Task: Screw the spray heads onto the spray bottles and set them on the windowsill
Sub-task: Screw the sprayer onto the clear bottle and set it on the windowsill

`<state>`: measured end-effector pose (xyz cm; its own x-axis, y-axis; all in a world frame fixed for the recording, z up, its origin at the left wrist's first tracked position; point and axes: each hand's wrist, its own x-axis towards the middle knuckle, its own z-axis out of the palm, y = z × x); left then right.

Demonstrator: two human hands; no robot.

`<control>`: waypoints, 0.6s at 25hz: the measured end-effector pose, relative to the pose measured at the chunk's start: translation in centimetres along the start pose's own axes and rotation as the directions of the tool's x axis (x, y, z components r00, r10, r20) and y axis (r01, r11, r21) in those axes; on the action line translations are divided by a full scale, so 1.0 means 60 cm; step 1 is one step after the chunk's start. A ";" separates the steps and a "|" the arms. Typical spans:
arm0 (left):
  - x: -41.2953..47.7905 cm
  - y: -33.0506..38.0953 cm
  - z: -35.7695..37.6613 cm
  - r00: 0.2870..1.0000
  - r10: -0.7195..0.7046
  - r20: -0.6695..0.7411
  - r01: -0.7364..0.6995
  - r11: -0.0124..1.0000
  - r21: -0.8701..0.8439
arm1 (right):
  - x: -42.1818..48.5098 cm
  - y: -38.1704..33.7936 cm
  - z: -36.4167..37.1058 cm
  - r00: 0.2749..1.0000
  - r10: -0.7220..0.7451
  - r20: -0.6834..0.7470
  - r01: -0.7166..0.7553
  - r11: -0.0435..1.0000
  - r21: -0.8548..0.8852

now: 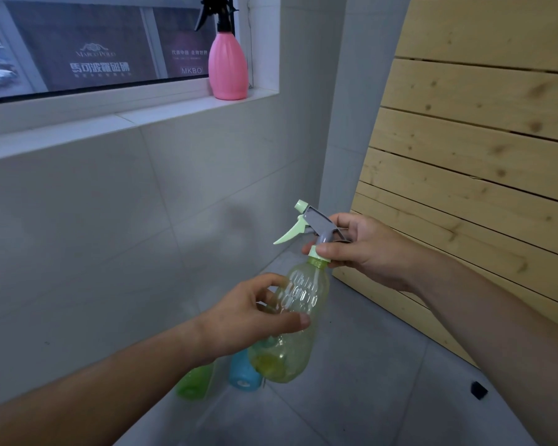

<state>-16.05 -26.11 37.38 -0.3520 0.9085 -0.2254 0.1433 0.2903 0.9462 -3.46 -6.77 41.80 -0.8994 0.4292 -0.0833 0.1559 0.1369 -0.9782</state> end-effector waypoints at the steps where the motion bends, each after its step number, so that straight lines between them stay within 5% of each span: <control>1: 0.001 -0.002 0.000 1.000 0.005 -0.005 -0.005 1.000 0.009 | -0.001 0.000 -0.003 1.000 0.007 0.014 -0.007 1.000 0.000; 7: 0.002 -0.004 0.010 1.000 0.000 -0.024 0.000 1.000 0.025 | -0.005 -0.001 -0.004 0.999 -0.045 0.024 0.047 0.991 -0.129; 15: 0.001 0.001 0.009 0.999 -0.032 -0.004 0.032 0.999 -0.012 | 0.010 0.015 0.022 0.985 -0.073 -0.154 0.046 0.984 -0.173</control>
<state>-15.57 -25.85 37.31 -0.3597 0.8978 -0.2543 0.1212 0.3152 0.9413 -4.40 -7.58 40.60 -0.8348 0.5503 0.0191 0.1823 0.3090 -0.9334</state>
